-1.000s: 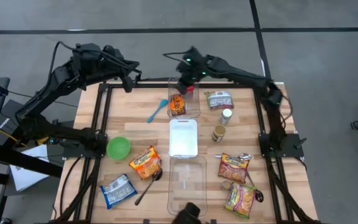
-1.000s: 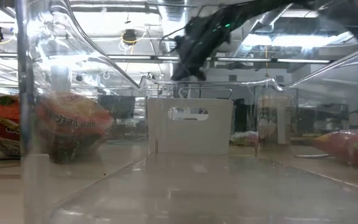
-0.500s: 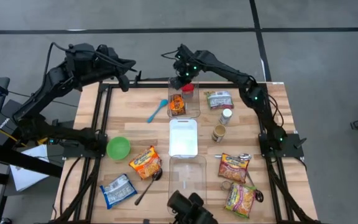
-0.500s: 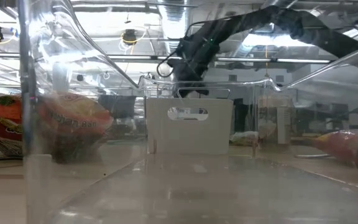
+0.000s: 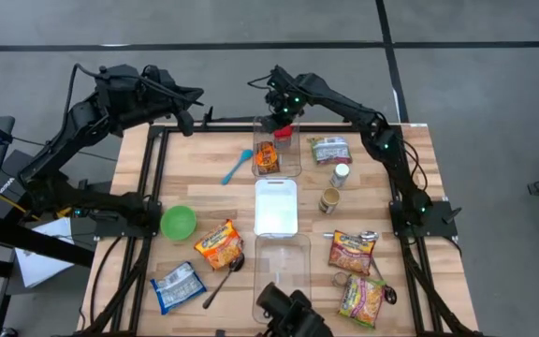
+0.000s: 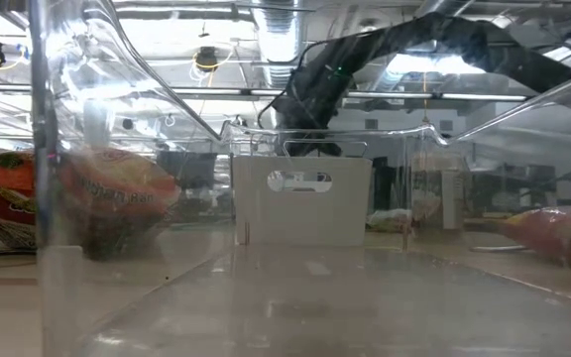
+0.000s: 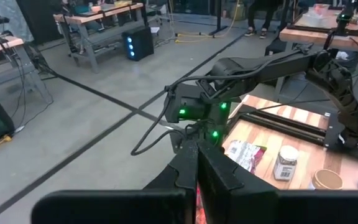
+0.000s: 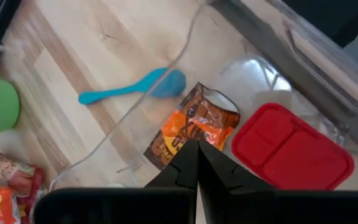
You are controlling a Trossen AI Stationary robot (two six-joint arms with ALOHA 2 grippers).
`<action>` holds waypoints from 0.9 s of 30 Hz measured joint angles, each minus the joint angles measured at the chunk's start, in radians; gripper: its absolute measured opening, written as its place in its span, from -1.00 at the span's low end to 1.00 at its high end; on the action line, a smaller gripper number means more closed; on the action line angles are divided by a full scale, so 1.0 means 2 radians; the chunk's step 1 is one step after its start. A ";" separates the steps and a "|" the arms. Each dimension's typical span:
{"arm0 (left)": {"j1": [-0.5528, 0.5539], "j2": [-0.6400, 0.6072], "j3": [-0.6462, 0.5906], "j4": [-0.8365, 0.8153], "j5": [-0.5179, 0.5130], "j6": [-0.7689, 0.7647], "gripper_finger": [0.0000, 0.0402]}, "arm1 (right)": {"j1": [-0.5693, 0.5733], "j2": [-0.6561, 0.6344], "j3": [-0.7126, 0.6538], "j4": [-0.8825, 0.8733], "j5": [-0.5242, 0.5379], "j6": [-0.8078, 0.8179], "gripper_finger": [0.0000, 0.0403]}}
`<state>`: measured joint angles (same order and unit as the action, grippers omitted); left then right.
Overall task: Pick & Place Food Item
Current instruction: Put the white seasoning bottle into the top transparent bin
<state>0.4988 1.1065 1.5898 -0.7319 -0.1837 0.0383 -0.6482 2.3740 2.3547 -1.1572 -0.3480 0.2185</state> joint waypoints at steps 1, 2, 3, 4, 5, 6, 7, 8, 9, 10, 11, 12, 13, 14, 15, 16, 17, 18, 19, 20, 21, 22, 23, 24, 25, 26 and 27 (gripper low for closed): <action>0.000 0.000 0.000 0.000 0.000 -0.001 -1.00 | -0.002 0.001 0.000 -0.003 0.000 0.003 -1.00; 0.000 0.000 0.000 0.000 0.000 -0.001 -1.00 | -0.003 0.001 0.000 -0.005 0.000 0.006 -1.00; 0.000 0.000 0.000 0.000 0.000 -0.001 -1.00 | -0.004 0.001 0.000 -0.007 0.001 0.008 -1.00; 0.000 0.000 0.000 0.000 0.000 -0.001 -1.00 | -0.005 0.001 0.000 -0.010 0.001 0.009 -1.00; 0.000 0.000 0.000 0.000 0.000 -0.003 -1.00 | -0.007 0.001 0.000 -0.014 0.003 0.009 -1.00; 0.000 0.000 0.000 0.000 0.000 -0.007 -1.00 | -0.008 0.001 0.000 -0.021 0.003 0.007 -1.00; 0.000 0.000 0.000 0.000 0.000 -0.009 -1.00 | -0.010 0.001 0.000 -0.031 0.004 0.004 -1.00; 0.000 0.000 0.000 0.000 0.000 -0.009 -1.00 | -0.012 0.001 0.000 -0.040 0.008 -0.001 -1.00; 0.000 0.000 0.000 0.001 0.000 -0.009 -1.00 | -0.013 0.001 0.000 -0.050 0.017 -0.007 -1.00; 0.000 0.000 0.000 0.001 0.000 -0.009 -1.00 | -0.015 0.001 0.000 -0.061 0.024 -0.017 -1.00; 0.000 0.000 0.000 0.002 0.000 -0.009 -1.00 | -0.015 0.001 0.000 -0.069 0.032 -0.027 -1.00; 0.000 0.000 0.000 0.005 0.000 -0.010 -1.00 | -0.015 0.001 0.000 -0.076 0.044 -0.039 -1.00; -0.001 0.000 0.000 0.007 0.000 -0.010 -1.00 | -0.015 0.001 0.000 -0.080 0.056 -0.053 -1.00; -0.003 0.000 0.000 0.009 0.001 -0.010 -1.00 | -0.015 0.000 0.000 -0.083 0.068 -0.066 -1.00; -0.005 0.000 0.000 0.011 0.001 -0.010 -1.00 | -0.014 -0.001 0.000 -0.085 0.079 -0.082 -1.00; -0.006 0.000 0.000 0.013 0.001 -0.010 -1.00 | -0.014 -0.002 0.000 -0.084 0.086 -0.098 -1.00; -0.007 0.000 0.000 0.014 0.001 -0.010 -1.00 | -0.014 -0.003 0.000 -0.084 0.093 -0.114 -1.00; -0.008 0.000 0.000 0.015 0.001 -0.010 -1.00 | -0.014 -0.003 0.000 -0.084 0.095 -0.131 -1.00; -0.008 0.000 0.000 0.016 0.002 -0.010 -1.00 | -0.014 -0.003 0.000 -0.085 0.095 -0.147 -1.00; -0.008 0.000 0.000 0.016 0.002 -0.010 -1.00 | -0.014 -0.003 0.000 -0.085 0.097 -0.161 -1.00; -0.008 0.000 0.000 0.015 0.002 -0.011 -1.00 | -0.014 -0.003 0.000 -0.085 0.097 -0.172 -1.00; -0.008 0.000 0.000 0.015 0.002 -0.011 -1.00 | -0.014 -0.003 0.000 -0.082 0.098 -0.178 -1.00; -0.008 0.000 0.000 0.015 0.002 -0.011 -1.00 | -0.014 -0.003 0.000 -0.078 0.098 -0.181 -1.00; -0.008 0.000 0.000 0.015 0.002 -0.011 -1.00 | -0.014 -0.002 0.000 -0.074 0.098 -0.185 -1.00; -0.008 0.000 0.000 0.015 0.002 -0.011 -1.00 | -0.014 -0.002 0.000 -0.071 0.098 -0.188 -1.00; -0.008 0.000 0.000 0.015 0.002 -0.011 -1.00 | -0.015 -0.002 0.000 -0.068 0.097 -0.191 -1.00; -0.008 0.000 0.000 0.015 0.002 -0.011 -1.00 | -0.016 -0.002 0.000 -0.066 0.096 -0.195 -1.00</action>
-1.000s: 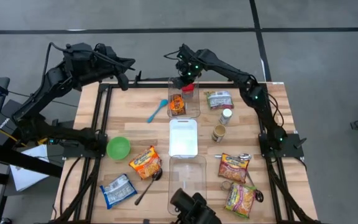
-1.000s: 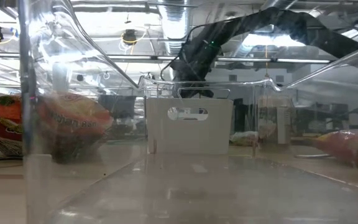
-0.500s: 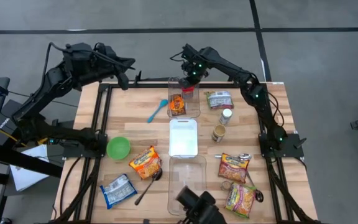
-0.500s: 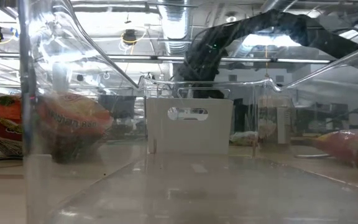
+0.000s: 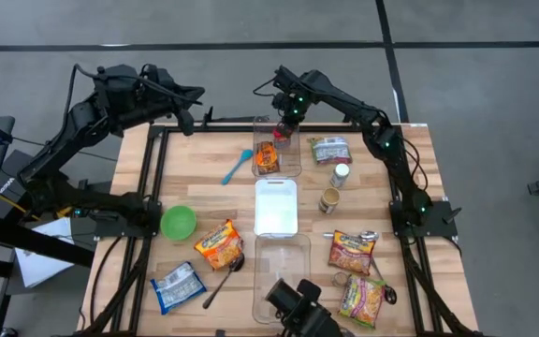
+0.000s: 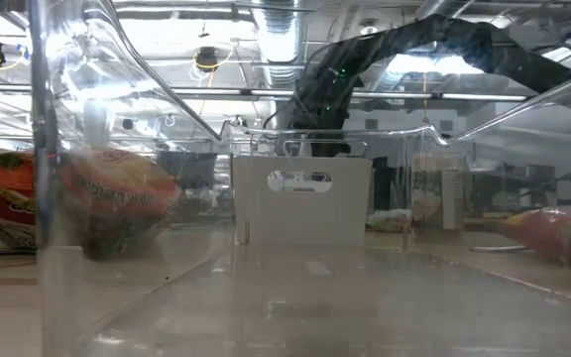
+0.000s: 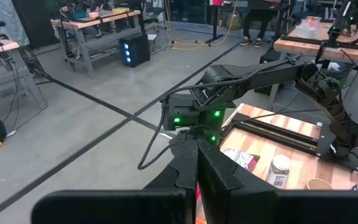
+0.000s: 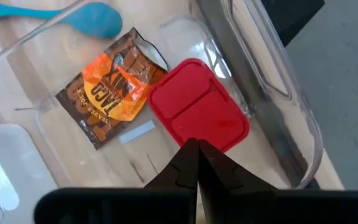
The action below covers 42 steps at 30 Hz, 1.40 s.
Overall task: Pick & Place Food Item
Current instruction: Put the white seasoning bottle into the top transparent bin
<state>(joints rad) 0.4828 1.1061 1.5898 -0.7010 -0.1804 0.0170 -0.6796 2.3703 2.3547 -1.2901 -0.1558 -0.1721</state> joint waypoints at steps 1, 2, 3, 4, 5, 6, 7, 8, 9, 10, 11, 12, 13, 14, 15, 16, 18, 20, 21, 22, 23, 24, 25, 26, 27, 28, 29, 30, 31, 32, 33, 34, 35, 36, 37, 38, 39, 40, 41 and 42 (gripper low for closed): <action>0.000 0.000 0.000 0.000 0.000 0.000 -1.00 | -0.001 0.000 0.000 0.001 0.000 -0.002 -1.00; 0.000 0.000 0.000 0.000 0.000 0.000 -1.00 | -0.002 0.000 0.000 0.004 -0.002 -0.002 -1.00; 0.000 0.000 0.000 0.000 0.000 0.000 -1.00 | -0.002 0.000 0.000 0.007 -0.001 -0.005 -1.00; 0.000 0.000 0.000 0.000 0.000 0.000 -1.00 | -0.002 0.000 0.000 0.009 -0.002 -0.007 -1.00; 0.000 0.000 0.000 0.000 0.000 0.000 -1.00 | -0.003 0.000 0.000 0.010 -0.002 -0.008 -1.00; 0.000 0.000 0.000 0.000 0.000 0.000 -1.00 | -0.005 0.000 0.000 0.011 -0.007 -0.009 -1.00; 0.000 0.000 0.000 0.000 -0.001 0.000 -1.00 | -0.006 0.000 0.000 0.012 -0.015 -0.010 -1.00; 0.000 0.000 0.000 0.000 -0.001 0.000 -1.00 | -0.007 0.000 -0.003 0.014 -0.022 -0.010 -1.00; 0.000 0.000 0.000 0.000 -0.002 0.000 -1.00 | -0.008 0.000 -0.007 0.020 -0.027 -0.011 -1.00; 0.000 0.000 0.000 0.000 -0.002 0.000 -1.00 | -0.008 0.000 -0.011 0.023 -0.028 -0.012 -1.00; 0.000 0.000 0.000 0.000 -0.002 0.000 -1.00 | -0.008 0.001 -0.012 0.020 -0.029 -0.018 -1.00; 0.000 0.000 0.000 0.000 -0.002 0.000 -1.00 | -0.008 0.002 -0.012 0.018 -0.032 -0.024 -1.00; 0.000 0.000 0.000 0.000 -0.002 0.000 -1.00 | -0.008 0.002 -0.012 0.021 -0.040 -0.029 -1.00; 0.000 0.000 0.000 -0.001 -0.002 0.000 -1.00 | -0.008 0.002 -0.012 0.029 -0.044 -0.031 -1.00; 0.000 0.000 0.000 -0.001 -0.002 0.000 -1.00 | -0.008 0.001 -0.012 0.038 -0.044 -0.033 -1.00; 0.000 0.000 0.000 -0.001 -0.002 0.000 -1.00 | -0.008 0.001 -0.012 0.041 -0.044 -0.034 -1.00; 0.000 0.000 0.000 -0.001 -0.002 0.000 -1.00 | -0.011 0.001 -0.012 0.039 -0.045 -0.034 -1.00; 0.000 0.000 0.000 -0.001 -0.001 0.000 -1.00 | -0.014 0.001 -0.012 0.039 -0.046 -0.034 -1.00; 0.000 0.000 0.000 -0.001 -0.001 0.000 -1.00 | -0.014 0.000 -0.012 0.039 -0.045 -0.034 -1.00; 0.000 0.000 0.000 -0.001 -0.001 0.000 -1.00 | -0.016 0.000 -0.012 0.041 -0.045 -0.034 -1.00; 0.000 0.000 0.000 -0.001 -0.001 0.000 -1.00 | -0.016 0.000 -0.012 0.043 -0.045 -0.033 -1.00; 0.000 0.000 0.000 -0.001 -0.001 0.000 -1.00 | -0.016 0.000 -0.012 0.044 -0.045 -0.033 -1.00; 0.000 0.000 0.000 -0.001 -0.001 0.000 -1.00 | -0.017 0.001 -0.012 0.044 -0.045 -0.033 -1.00; 0.000 0.000 0.000 -0.001 -0.001 0.000 -1.00 | -0.017 0.002 -0.012 0.043 -0.045 -0.033 -1.00; 0.000 0.000 0.000 -0.001 -0.001 0.000 -1.00 | -0.017 0.002 -0.011 0.040 -0.045 -0.033 -1.00; 0.000 0.000 0.000 -0.001 -0.001 0.000 -1.00 | -0.017 0.003 -0.011 0.037 -0.045 -0.032 -1.00; 0.000 0.000 0.000 -0.001 -0.001 0.000 -1.00 | -0.016 0.003 -0.012 0.039 -0.045 -0.032 -1.00; 0.000 0.000 0.000 -0.001 -0.001 0.000 -1.00 | -0.014 0.003 -0.012 0.042 -0.045 -0.032 -1.00; 0.000 0.000 0.000 -0.001 -0.001 0.000 -1.00 | -0.014 0.003 -0.011 0.041 -0.043 -0.032 -1.00; 0.000 0.000 0.000 -0.001 -0.001 0.000 -1.00 | -0.014 0.003 -0.011 0.039 -0.042 -0.029 -1.00; 0.000 0.000 0.000 -0.001 -0.001 0.000 -1.00 | -0.014 0.003 -0.011 0.034 -0.043 -0.026 -1.00; 0.000 0.000 0.000 -0.001 -0.001 0.000 -1.00 | -0.014 0.003 -0.011 0.027 -0.042 -0.024 -1.00; 0.000 0.000 0.000 -0.001 -0.001 0.000 -1.00 | -0.013 0.003 -0.011 0.023 -0.041 -0.024 -1.00; 0.000 0.000 0.000 -0.001 -0.001 0.000 -1.00 | -0.013 0.003 -0.011 0.023 -0.041 -0.024 -1.00; 0.000 0.000 0.000 -0.001 -0.001 0.000 -1.00 | -0.010 0.003 -0.011 0.024 -0.040 -0.024 -1.00; 0.000 0.000 0.000 -0.001 -0.001 0.000 -1.00 | -0.009 0.003 -0.011 0.024 -0.035 -0.024 -1.00; 0.000 0.000 0.000 -0.001 -0.001 0.000 -1.00 | -0.007 0.003 -0.011 0.023 -0.027 -0.024 -1.00; 0.000 0.000 0.000 -0.001 -0.001 0.000 -1.00 | -0.006 0.003 -0.011 0.021 -0.022 -0.023 -1.00; 0.000 0.000 0.000 -0.001 -0.001 0.000 -1.00 | -0.004 0.003 -0.011 0.018 -0.022 -0.022 -1.00; 0.000 0.000 0.000 -0.001 -0.001 0.000 -1.00 | -0.003 0.003 -0.011 0.015 -0.021 -0.020 -1.00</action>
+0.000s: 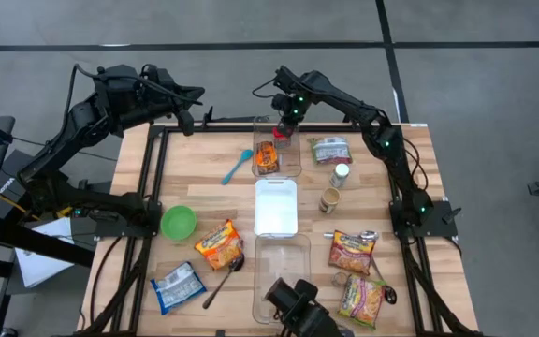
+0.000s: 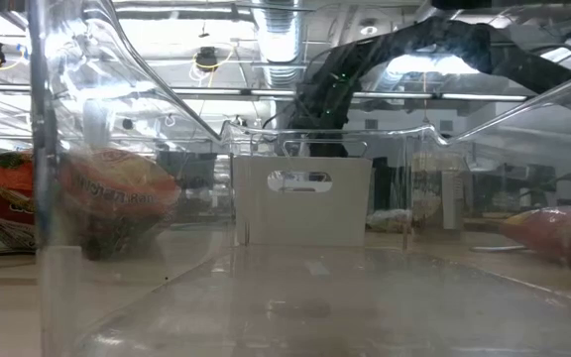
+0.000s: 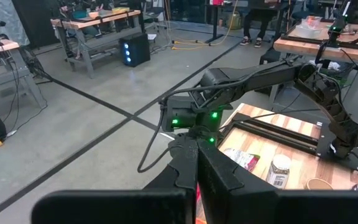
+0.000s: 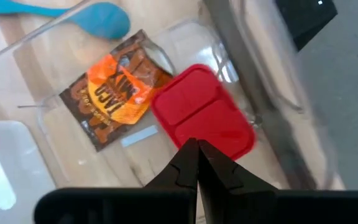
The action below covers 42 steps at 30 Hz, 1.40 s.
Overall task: Pick & Place Food Item
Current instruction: Put the white seasoning bottle into the top transparent bin
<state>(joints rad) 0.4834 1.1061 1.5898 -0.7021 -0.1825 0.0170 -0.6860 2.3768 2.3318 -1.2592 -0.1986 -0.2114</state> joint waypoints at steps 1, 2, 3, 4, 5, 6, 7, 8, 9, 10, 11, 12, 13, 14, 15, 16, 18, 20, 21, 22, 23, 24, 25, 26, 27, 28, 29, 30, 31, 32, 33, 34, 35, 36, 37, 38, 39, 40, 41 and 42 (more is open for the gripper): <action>0.000 0.000 0.000 0.000 0.000 0.000 -1.00 | 0.002 0.000 0.000 0.000 0.001 0.001 -1.00; 0.000 0.000 0.000 0.000 0.000 0.000 -1.00 | 0.004 0.000 0.000 0.000 0.009 0.001 -1.00; 0.000 0.000 0.000 0.000 0.000 -0.002 -1.00 | 0.006 0.000 0.000 0.000 0.023 0.001 -1.00; 0.000 0.000 0.000 0.000 0.001 -0.004 -1.00 | 0.008 0.000 0.000 0.000 0.039 0.001 -1.00; 0.000 0.000 0.000 0.000 0.001 -0.007 -1.00 | 0.010 0.000 0.000 0.000 0.049 0.001 -1.00; 0.000 0.000 0.000 0.000 0.001 -0.009 -1.00 | 0.010 0.000 0.000 0.000 0.052 0.001 -1.00; 0.000 0.000 0.000 0.000 0.001 -0.011 -1.00 | 0.009 0.000 0.000 -0.001 0.051 0.001 -1.00; 0.000 0.000 0.000 0.000 0.001 -0.011 -1.00 | 0.008 0.000 0.000 -0.004 0.049 0.001 -1.00; 0.000 0.000 0.000 0.000 0.001 -0.011 -1.00 | 0.007 0.000 0.000 -0.008 0.047 0.001 -1.00; 0.000 0.000 0.000 0.000 0.001 -0.011 -1.00 | 0.007 0.000 0.000 -0.008 0.047 0.001 -1.00; 0.000 0.000 0.000 0.000 0.001 -0.011 -1.00 | 0.007 0.000 0.000 -0.008 0.046 0.001 -1.00; 0.000 0.000 0.000 0.000 0.001 -0.011 -1.00 | 0.008 0.000 0.000 -0.008 0.046 0.004 -1.00; 0.000 0.000 0.000 0.000 0.001 -0.011 -1.00 | 0.010 0.000 0.000 -0.008 0.047 0.005 -1.00; 0.000 0.000 0.000 0.000 0.002 -0.011 -1.00 | 0.012 0.000 0.000 -0.008 0.048 0.006 -1.00; 0.000 0.000 0.000 0.000 0.003 -0.011 -1.00 | 0.015 0.000 0.000 -0.008 0.049 0.008 -1.00; 0.000 0.000 0.000 0.000 0.004 -0.011 -1.00 | 0.016 0.000 0.000 -0.009 0.052 0.010 -1.00; 0.000 0.000 0.000 0.000 0.004 -0.012 -1.00 | 0.021 0.000 0.000 -0.010 0.062 0.013 -1.00; 0.000 0.000 0.000 0.000 0.005 -0.013 -1.00 | 0.025 -0.001 0.000 -0.010 0.074 0.012 -1.00; -0.001 0.000 0.000 0.000 0.005 -0.013 -1.00 | 0.025 -0.004 0.000 -0.011 0.074 0.012 -1.00; -0.001 0.000 0.000 0.000 0.005 -0.013 -1.00 | 0.025 -0.011 -0.001 -0.013 0.074 0.012 -1.00; -0.001 0.000 0.000 0.000 0.005 -0.013 -1.00 | 0.025 -0.020 -0.001 -0.013 0.074 0.012 -1.00; -0.001 0.000 0.000 0.000 0.005 -0.013 -1.00 | 0.025 -0.034 -0.001 -0.012 0.074 0.012 -1.00; -0.001 0.000 0.000 0.000 0.006 -0.012 -1.00 | 0.025 -0.049 0.000 -0.012 0.074 0.012 -1.00; -0.001 0.000 0.000 -0.001 0.006 -0.012 -1.00 | 0.026 -0.065 0.000 -0.012 0.073 0.011 -1.00; -0.001 0.000 0.000 -0.003 0.007 -0.012 -1.00 | 0.027 -0.080 0.000 -0.011 0.071 0.010 -1.00; -0.001 0.000 0.000 -0.006 0.007 -0.012 -1.00 | 0.029 -0.096 0.000 -0.010 0.066 0.010 -1.00; -0.001 0.000 0.000 -0.010 0.007 -0.011 -1.00 | 0.029 -0.114 0.000 -0.006 0.058 0.010 -1.00; -0.001 0.000 0.000 -0.014 0.007 -0.011 -1.00 | 0.031 -0.131 0.000 -0.003 0.049 0.010 -1.00; -0.001 0.000 0.000 -0.016 0.007 -0.011 -1.00 | 0.032 -0.151 0.000 0.002 0.044 0.011 -1.00; -0.001 0.000 0.000 -0.017 0.007 -0.010 -1.00 | 0.033 -0.172 0.000 0.006 0.038 0.013 -1.00; -0.001 0.000 0.000 -0.018 0.007 -0.008 -1.00 | 0.033 -0.191 0.001 0.010 0.033 0.014 -1.00; -0.001 0.000 0.000 -0.018 0.007 -0.008 -1.00 | 0.033 -0.211 0.001 0.012 0.030 0.014 -1.00; -0.001 0.000 0.000 -0.018 0.007 -0.008 -1.00 | 0.034 -0.228 0.001 0.013 0.030 0.014 -1.00; -0.001 0.000 0.000 -0.018 0.007 -0.008 -1.00 | 0.035 -0.243 0.001 0.012 0.031 0.015 -1.00; -0.001 0.000 0.000 -0.018 0.007 -0.006 -1.00 | 0.036 -0.259 0.001 0.012 0.031 0.016 -1.00; -0.001 0.000 0.000 -0.018 0.006 0.001 -1.00 | 0.036 -0.273 0.000 0.012 0.032 0.018 -1.00; -0.001 0.000 0.000 -0.018 0.006 0.003 -1.00 | 0.037 -0.287 0.000 0.011 0.032 0.021 -1.00; -0.001 0.000 0.000 -0.018 0.006 0.003 -1.00 | 0.039 -0.301 0.000 0.011 0.032 0.024 -1.00; -0.001 0.000 0.000 -0.018 0.006 0.003 -1.00 | 0.039 -0.317 0.000 0.011 0.032 0.026 -1.00; -0.001 0.000 0.000 -0.018 0.006 0.004 -1.00 | 0.040 -0.331 0.000 0.010 0.032 0.027 -1.00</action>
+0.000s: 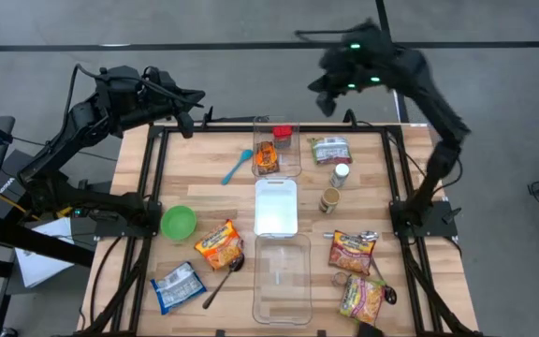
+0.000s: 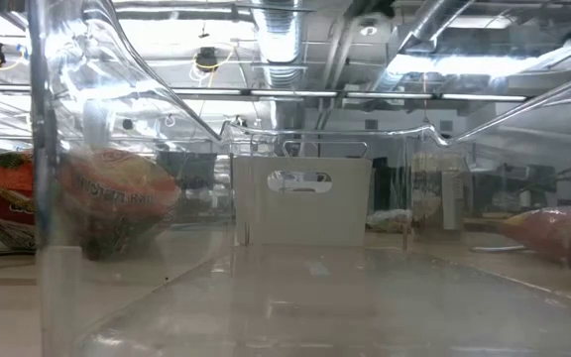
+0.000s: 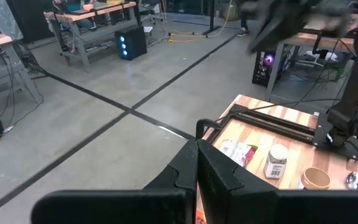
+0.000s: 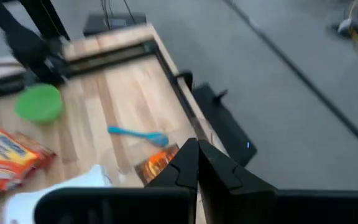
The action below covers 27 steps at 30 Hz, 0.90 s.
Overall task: Pick & Place Food Item
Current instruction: Put the white seasoning bottle into the top transparent bin
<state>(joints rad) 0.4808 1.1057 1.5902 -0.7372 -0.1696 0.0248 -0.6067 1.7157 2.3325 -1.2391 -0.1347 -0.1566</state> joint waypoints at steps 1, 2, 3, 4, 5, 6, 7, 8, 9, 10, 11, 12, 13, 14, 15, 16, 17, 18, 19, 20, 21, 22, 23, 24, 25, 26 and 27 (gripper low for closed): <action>0.000 0.000 0.000 0.000 0.000 0.000 -1.00 | 0.000 -0.013 0.000 -0.001 0.000 0.000 -1.00; 0.000 0.000 0.000 0.000 0.000 0.001 -1.00 | 0.002 -0.025 0.000 -0.001 0.000 0.000 -1.00; 0.000 0.000 0.000 0.000 0.000 0.001 -1.00 | 0.005 -0.036 0.000 -0.002 0.000 0.000 -1.00; 0.000 0.000 0.000 0.000 0.000 0.001 -1.00 | 0.006 -0.045 0.000 -0.004 0.001 0.000 -1.00; 0.000 0.000 0.000 -0.001 0.007 0.002 -1.00 | 0.008 -0.055 0.000 -0.009 0.001 0.000 -1.00; 0.000 0.000 0.000 -0.002 0.016 0.003 -1.00 | 0.009 -0.065 0.000 -0.015 0.001 0.000 -1.00; 0.000 0.000 0.000 -0.003 0.027 0.009 -1.00 | 0.011 -0.074 0.000 -0.023 0.000 0.000 -1.00; 0.000 0.000 0.000 -0.004 0.039 0.014 -1.00 | 0.013 -0.084 0.000 -0.033 0.000 -0.001 -1.00; -0.001 0.000 0.000 -0.005 0.054 0.021 -1.00 | 0.016 -0.092 0.000 -0.044 0.000 -0.002 -1.00; -0.004 0.000 0.000 -0.007 0.068 0.023 -1.00 | 0.019 -0.102 0.000 -0.056 0.000 -0.003 -1.00; -0.007 0.000 0.000 -0.008 0.080 0.024 -1.00 | 0.021 -0.109 0.000 -0.068 0.000 -0.004 -1.00; -0.011 0.000 0.000 -0.008 0.087 0.025 -1.00 | 0.023 -0.117 0.000 -0.078 -0.001 -0.004 -1.00; -0.014 0.000 0.000 -0.008 0.089 0.025 -1.00 | 0.025 -0.126 -0.001 -0.085 -0.007 -0.004 -1.00; -0.017 -0.002 0.000 -0.009 0.089 0.027 -1.00 | 0.027 -0.135 -0.001 -0.090 -0.016 -0.002 -1.00; -0.019 -0.005 0.000 -0.012 0.089 0.032 -1.00 | 0.029 -0.146 -0.001 -0.092 -0.024 0.003 -1.00; -0.022 -0.008 0.000 -0.013 0.089 0.036 -1.00 | 0.032 -0.158 -0.001 -0.092 -0.031 0.010 -1.00; -0.026 -0.013 0.000 -0.012 0.088 0.036 -1.00 | 0.034 -0.170 -0.001 -0.091 -0.037 0.017 -1.00; -0.029 -0.016 0.000 -0.015 0.088 0.034 -1.00 | 0.038 -0.182 -0.001 -0.090 -0.039 0.026 -1.00; -0.030 -0.019 0.000 -0.016 0.087 0.030 -1.00 | 0.042 -0.195 0.000 -0.089 -0.039 0.035 -1.00; -0.035 -0.022 0.000 -0.015 0.087 0.023 -1.00 | 0.047 -0.207 0.000 -0.089 -0.039 0.046 -1.00; -0.039 -0.025 0.000 -0.020 0.087 0.020 -1.00 | 0.053 -0.219 0.000 -0.089 -0.039 0.058 -1.00; -0.043 -0.027 0.000 -0.023 0.087 0.016 -1.00 | 0.060 -0.230 0.000 -0.089 -0.039 0.071 -1.00; -0.050 -0.030 0.000 -0.023 0.087 0.011 -1.00 | 0.067 -0.241 0.000 -0.089 -0.038 0.085 -1.00; -0.058 -0.033 0.000 -0.027 0.087 0.009 -1.00 | 0.074 -0.251 0.000 -0.089 -0.038 0.099 -1.00; -0.065 -0.033 0.000 -0.032 0.087 0.009 -1.00 | 0.081 -0.261 0.000 -0.090 -0.038 0.110 -1.00; -0.073 -0.034 0.000 -0.032 0.086 0.009 -1.00 | 0.088 -0.270 0.000 -0.090 -0.038 0.121 -1.00; -0.081 -0.034 0.000 -0.034 0.086 0.008 -1.00 | 0.094 -0.277 0.000 -0.090 -0.038 0.131 -1.00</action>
<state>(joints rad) 0.3184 1.0376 1.5909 -0.8049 0.0032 0.0416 -0.4196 1.1616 2.3327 -1.4181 -0.2108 0.1058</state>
